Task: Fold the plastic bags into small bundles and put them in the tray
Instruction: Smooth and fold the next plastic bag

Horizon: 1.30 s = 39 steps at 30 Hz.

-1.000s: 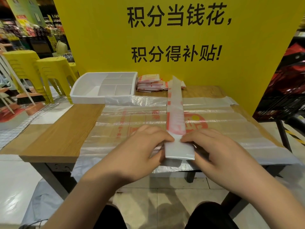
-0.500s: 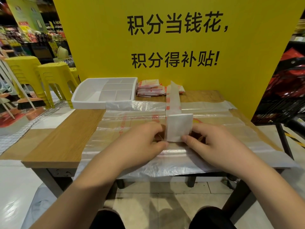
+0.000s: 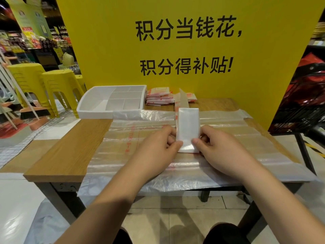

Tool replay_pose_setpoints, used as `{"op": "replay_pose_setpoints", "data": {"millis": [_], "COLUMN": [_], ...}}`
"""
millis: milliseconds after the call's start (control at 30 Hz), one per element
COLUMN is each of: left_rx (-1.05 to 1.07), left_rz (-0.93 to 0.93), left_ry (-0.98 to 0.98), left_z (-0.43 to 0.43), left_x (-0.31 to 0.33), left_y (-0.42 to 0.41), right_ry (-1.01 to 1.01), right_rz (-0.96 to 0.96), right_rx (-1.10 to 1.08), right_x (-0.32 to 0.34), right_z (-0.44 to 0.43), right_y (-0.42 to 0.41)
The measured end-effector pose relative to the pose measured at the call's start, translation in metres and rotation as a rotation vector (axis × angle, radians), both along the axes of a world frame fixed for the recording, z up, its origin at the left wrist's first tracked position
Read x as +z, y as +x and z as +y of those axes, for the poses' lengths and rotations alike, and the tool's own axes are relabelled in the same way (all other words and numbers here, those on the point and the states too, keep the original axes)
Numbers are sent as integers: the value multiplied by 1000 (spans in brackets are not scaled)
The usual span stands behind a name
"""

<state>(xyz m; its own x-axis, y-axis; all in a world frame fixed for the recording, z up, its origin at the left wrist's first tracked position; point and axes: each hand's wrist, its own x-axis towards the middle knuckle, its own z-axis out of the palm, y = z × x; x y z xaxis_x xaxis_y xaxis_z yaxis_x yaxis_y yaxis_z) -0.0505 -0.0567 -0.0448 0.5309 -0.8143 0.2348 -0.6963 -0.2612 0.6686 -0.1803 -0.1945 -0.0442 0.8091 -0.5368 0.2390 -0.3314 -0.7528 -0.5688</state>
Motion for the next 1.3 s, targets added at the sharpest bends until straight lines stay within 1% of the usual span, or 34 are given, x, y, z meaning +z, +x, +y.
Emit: {"op": "replay_pose_setpoints", "data": {"millis": [100,233,400,567,633,767,867,1100,1200,1300], "left_rx": [69,130,150,156,138,85,34,8,-13,10], "left_rz": [-42,-194,-363,-428,-424,-299,-230,-185,-208,-221], "left_ry": [-18,26,76,119,128,145,141,184,234,238], "left_z": [-5,-12,-15,-15,-15,-11,-6,7,9,9], "left_x": [-3,-7,-7,-7,-8,-4,-3,3,8,7], "left_y": [-2,-6,-10,-8,-7,-7,-4,5,12,16], "right_ry": [-21,-89,-241,-292,-326,-233,-221,-260,-232,-171], "right_rz": [13,46,147,211,186,141,110,79,68,30], "right_rx": [-58,-66,-111,-117,-88,46,113,266,358,396], "right_x": [-3,-6,-3,0,-2,-4,-3,-5,-6,-7], "right_z": [2,7,15,13,7,2,3,9,9,7], "right_y": [5,10,15,19,19,15,8,-7,-8,-8]}}
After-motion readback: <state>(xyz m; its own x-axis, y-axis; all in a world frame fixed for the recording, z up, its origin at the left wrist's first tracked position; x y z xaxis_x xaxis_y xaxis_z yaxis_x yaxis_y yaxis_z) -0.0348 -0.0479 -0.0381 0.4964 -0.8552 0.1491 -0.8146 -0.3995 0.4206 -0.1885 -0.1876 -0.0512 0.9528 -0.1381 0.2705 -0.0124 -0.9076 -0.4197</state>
